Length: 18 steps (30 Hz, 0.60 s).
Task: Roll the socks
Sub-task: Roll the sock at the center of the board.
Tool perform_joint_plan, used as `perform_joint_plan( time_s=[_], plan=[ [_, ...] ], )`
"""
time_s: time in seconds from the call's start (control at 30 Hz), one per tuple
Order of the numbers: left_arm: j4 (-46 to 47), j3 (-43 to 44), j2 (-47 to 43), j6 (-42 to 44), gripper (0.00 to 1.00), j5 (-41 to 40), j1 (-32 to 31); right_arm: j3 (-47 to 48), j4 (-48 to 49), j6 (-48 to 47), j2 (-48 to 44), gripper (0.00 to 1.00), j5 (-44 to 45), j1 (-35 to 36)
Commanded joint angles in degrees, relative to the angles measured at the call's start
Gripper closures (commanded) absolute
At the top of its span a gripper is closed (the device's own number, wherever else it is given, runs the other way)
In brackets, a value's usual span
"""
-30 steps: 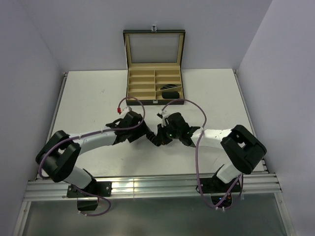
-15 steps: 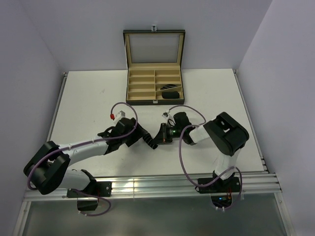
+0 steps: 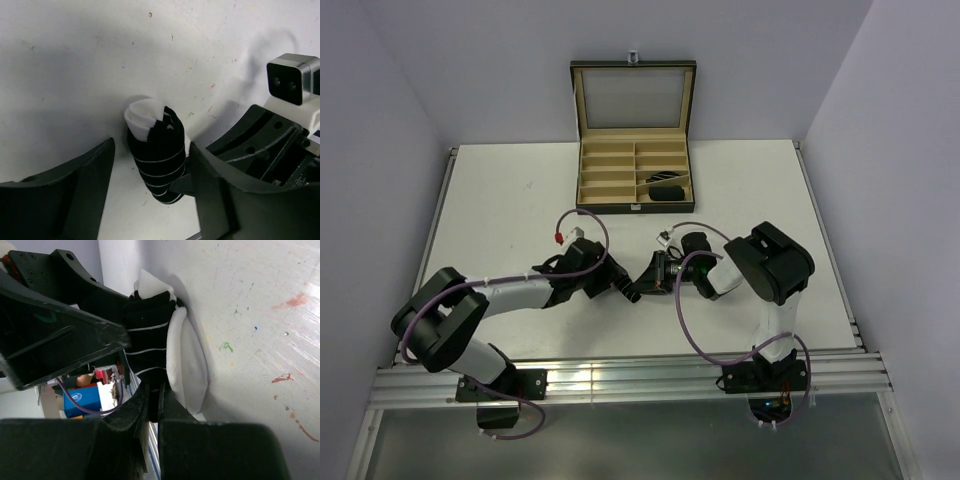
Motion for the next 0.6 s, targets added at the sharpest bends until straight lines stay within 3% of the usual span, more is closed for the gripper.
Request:
perform_joint_plan(
  time_s=[0.0, 0.07, 0.2, 0.37, 0.4, 0.57],
  plan=[
    [1.2, 1.9, 2.1, 0.0, 0.36, 1.1, -0.4, -0.6, 0.5, 0.8, 1.3, 1.00, 0.4, -0.4],
    [0.2, 2.3, 3.0, -0.2, 0.43, 1.1, -0.4, -0.7, 0.4, 0.8, 1.4, 1.00, 0.5, -0.5],
    [-1.5, 3.0, 3.8, -0.5, 0.72, 1.1, -0.4, -0.3, -1.7, -1.2, 0.3, 0.99, 1.0, -0.6],
    [-7.8, 7.0, 4.8, 1.9, 0.96, 0.0, -0.4, 1.5, -13.8, -11.0, -7.1, 0.81, 4.8, 0.3],
    [-9.3, 8.1, 5.5, 2.5, 1.00, -0.3, -0.4, 2.3, -15.9, -12.9, -8.5, 0.78, 6.0, 0.7],
    [-19.0, 17.0, 9.1, 8.1, 1.00, -1.2, -0.4, 3.9, -28.7, -23.5, -17.1, 0.58, 20.4, 4.9]
  ],
)
